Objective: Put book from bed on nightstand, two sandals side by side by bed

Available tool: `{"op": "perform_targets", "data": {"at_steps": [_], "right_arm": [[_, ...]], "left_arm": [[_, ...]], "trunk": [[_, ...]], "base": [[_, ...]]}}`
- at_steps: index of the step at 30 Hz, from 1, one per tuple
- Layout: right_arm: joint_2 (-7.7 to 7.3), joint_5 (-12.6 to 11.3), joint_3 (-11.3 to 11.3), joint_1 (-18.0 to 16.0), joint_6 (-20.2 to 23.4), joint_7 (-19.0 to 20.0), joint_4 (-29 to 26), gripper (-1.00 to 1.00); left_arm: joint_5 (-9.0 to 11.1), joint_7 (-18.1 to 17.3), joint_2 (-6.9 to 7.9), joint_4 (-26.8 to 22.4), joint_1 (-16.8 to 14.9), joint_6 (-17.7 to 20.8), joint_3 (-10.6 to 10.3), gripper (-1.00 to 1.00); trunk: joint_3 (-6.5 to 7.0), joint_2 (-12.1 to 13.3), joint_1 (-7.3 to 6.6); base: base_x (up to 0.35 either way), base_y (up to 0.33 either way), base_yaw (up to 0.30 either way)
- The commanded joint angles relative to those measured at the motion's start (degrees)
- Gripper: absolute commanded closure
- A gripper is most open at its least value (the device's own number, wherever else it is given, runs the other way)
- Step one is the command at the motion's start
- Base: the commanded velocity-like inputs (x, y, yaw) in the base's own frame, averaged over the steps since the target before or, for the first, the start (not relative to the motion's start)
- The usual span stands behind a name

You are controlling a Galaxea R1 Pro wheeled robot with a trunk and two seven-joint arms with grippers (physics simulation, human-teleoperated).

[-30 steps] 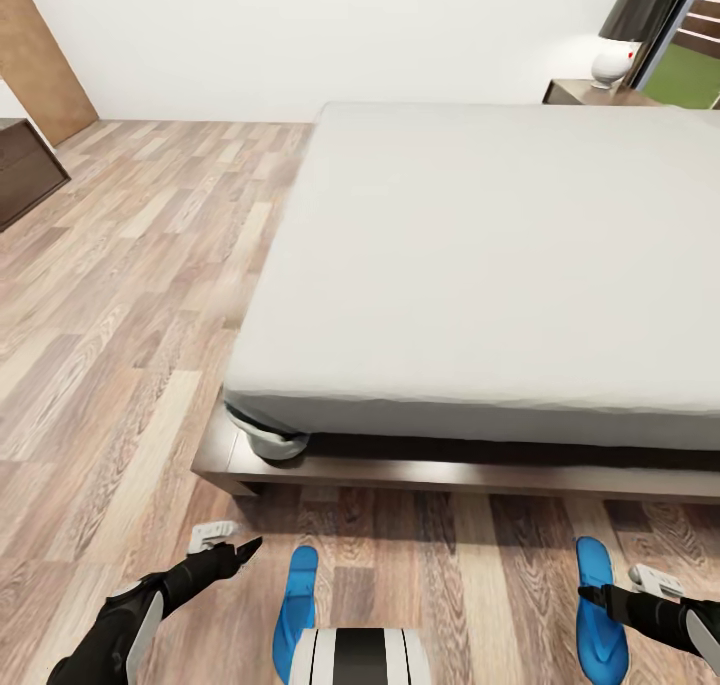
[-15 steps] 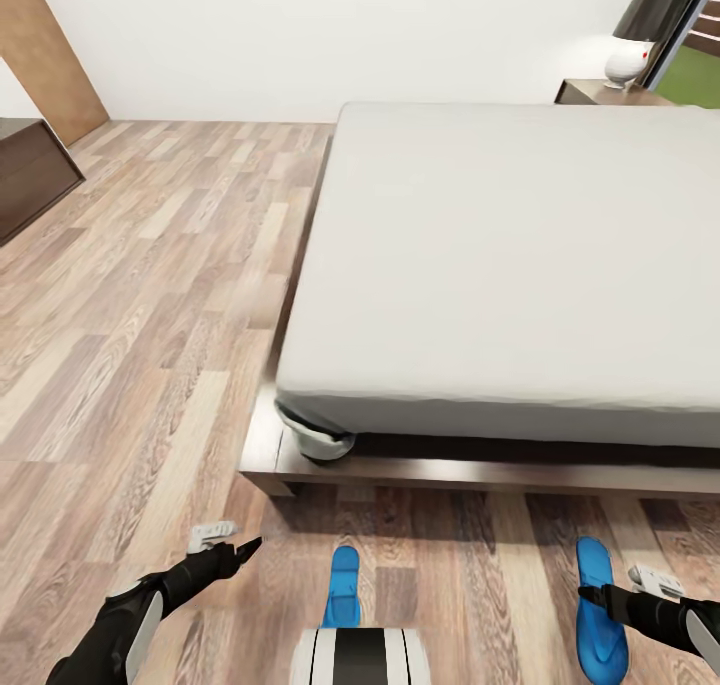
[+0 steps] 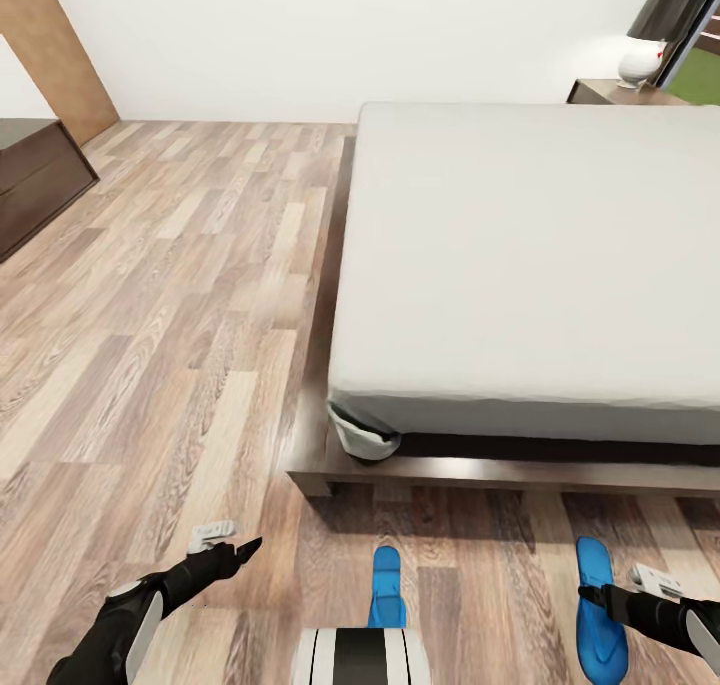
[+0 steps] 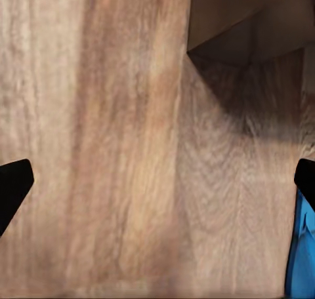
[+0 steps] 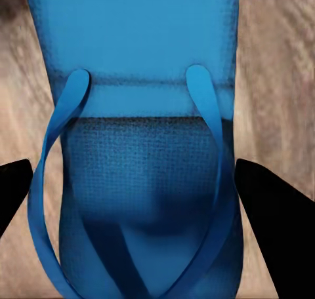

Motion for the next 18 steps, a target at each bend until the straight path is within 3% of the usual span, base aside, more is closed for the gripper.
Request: {"op": "perform_targets", "data": {"at_steps": [1, 18], "right_arm": [[0.0, -0.3, -0.26, 0.0, 0.51, 0.13, -0.09, 1.0], [0.0, -0.3, -0.28, 0.0, 0.51, 0.16, -0.09, 1.0]], "left_arm": [[-0.12, -0.37, -0.04, -0.03, -0.04, 0.44, 0.22, -1.0], [-0.12, -0.37, -0.04, -0.03, -0.04, 0.44, 0.22, -1.0]], "trunk": [[-0.04, -0.01, -0.01], [-0.04, -0.01, -0.01]], "base": [[0.0, 0.281, 0.0], [0.0, 0.281, 0.0]]}}
